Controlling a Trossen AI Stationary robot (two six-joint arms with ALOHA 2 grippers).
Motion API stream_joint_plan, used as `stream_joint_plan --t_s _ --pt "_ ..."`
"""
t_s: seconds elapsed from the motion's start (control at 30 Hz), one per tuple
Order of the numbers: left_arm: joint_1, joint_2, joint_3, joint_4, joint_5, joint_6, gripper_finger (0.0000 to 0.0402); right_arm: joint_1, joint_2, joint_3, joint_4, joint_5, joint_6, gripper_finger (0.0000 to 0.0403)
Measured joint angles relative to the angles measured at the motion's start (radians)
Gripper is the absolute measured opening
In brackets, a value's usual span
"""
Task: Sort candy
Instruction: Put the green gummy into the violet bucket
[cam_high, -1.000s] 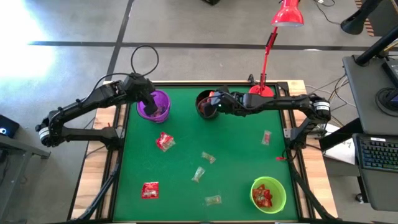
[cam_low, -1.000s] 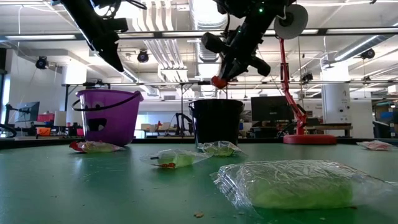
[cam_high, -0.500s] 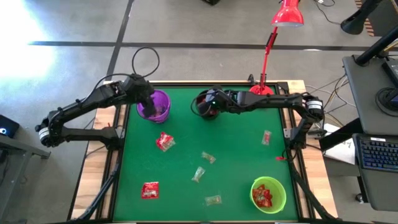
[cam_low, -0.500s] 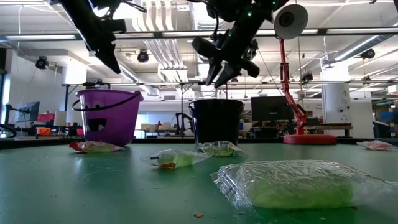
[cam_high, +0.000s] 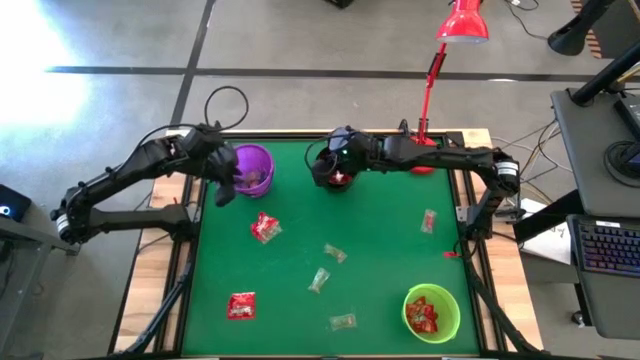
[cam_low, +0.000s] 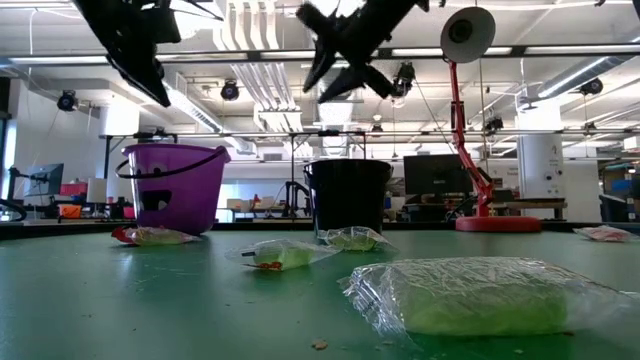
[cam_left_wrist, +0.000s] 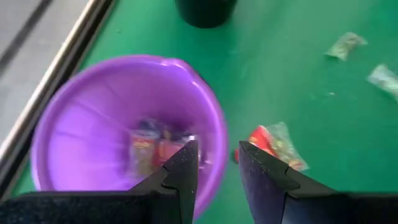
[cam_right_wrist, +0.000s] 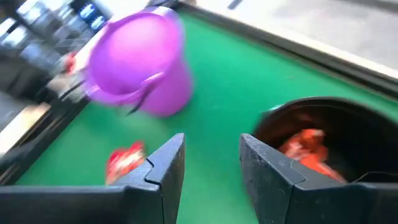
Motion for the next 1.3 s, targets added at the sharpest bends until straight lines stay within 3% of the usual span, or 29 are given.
stream_joint_plan --t_s 0.13,0.37,0.67,0.93,1.3 --pt "-0.001 -0.024 0.0 -0.022 0.096 -0.031 0.0098 0.008 0.0 0.083 -0.117 -0.109 -0.034 0.0142" --pt "-0.015 -0.03 0.0 -0.042 0.255 -0.066 0.0098 0.059 -0.001 0.206 -0.363 -0.116 -0.042 0.0142" --pt "-0.116 -0.016 -0.002 -0.114 0.259 -0.115 0.0098 0.193 -0.001 0.237 -0.632 -0.113 0.015 0.0146" --pt "-0.181 -0.02 -0.002 -0.098 0.233 -0.215 0.0098 0.303 0.002 0.189 -0.645 -0.108 0.02 0.0146" --pt "-0.279 -0.014 -0.002 -0.064 0.232 -0.423 0.0098 0.315 0.051 0.167 -0.645 -0.107 -0.004 0.0146"
